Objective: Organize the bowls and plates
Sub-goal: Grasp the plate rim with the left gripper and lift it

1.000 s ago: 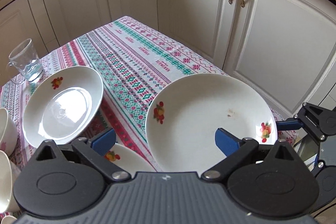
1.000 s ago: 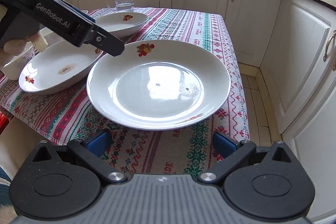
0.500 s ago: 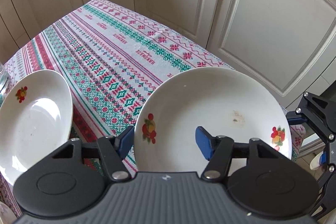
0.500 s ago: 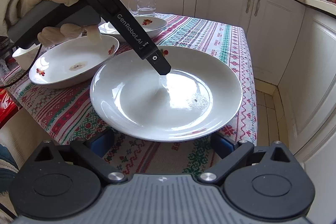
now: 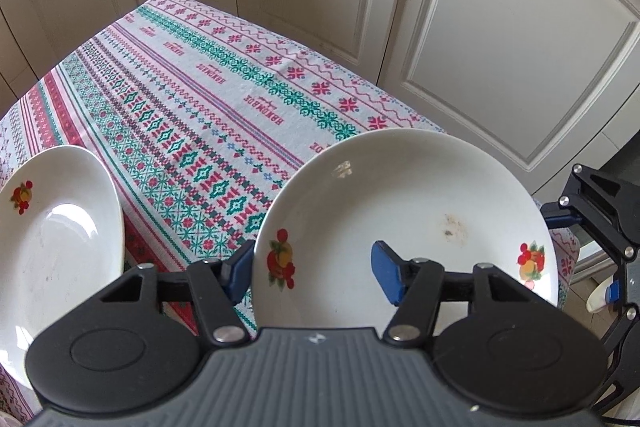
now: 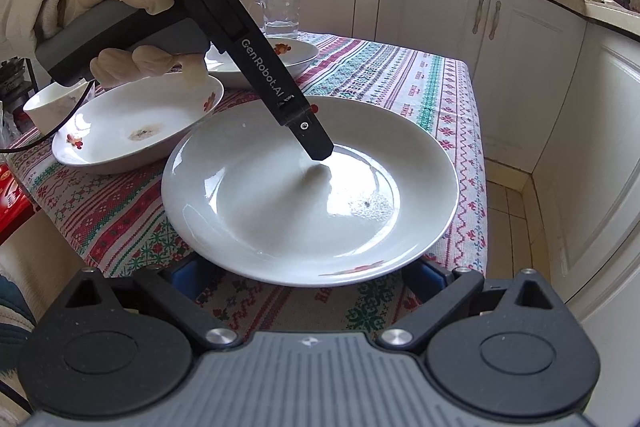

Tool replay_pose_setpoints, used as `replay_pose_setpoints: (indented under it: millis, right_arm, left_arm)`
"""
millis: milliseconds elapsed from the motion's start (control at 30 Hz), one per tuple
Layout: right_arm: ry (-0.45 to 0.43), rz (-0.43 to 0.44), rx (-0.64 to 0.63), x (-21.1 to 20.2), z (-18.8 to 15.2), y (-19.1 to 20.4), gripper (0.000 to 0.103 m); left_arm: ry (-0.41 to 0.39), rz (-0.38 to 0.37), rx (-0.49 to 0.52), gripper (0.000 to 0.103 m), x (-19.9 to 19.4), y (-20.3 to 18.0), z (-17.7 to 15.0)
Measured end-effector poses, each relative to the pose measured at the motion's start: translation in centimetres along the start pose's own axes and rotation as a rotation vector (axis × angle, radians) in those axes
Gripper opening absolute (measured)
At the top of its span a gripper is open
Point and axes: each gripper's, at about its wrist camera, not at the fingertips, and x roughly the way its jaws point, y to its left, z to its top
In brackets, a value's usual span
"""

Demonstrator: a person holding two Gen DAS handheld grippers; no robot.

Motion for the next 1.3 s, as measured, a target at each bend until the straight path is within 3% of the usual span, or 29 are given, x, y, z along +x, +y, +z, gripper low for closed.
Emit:
replay_pose_setpoints:
  millis: [533,1300]
  right_arm:
    - [0.008,-0.024,-0.028,0.6,1.9,-0.7,0.101]
    - [0.028,-0.038,-0.038,3.7,4.0,-3.9,0.1]
  left_arm:
    - [-0.059,0.019,-0.007,0.061,-0.6,1.2,1.3]
    - [-0.082,0.05,-0.007,0.061,2.9,3.7,4.7]
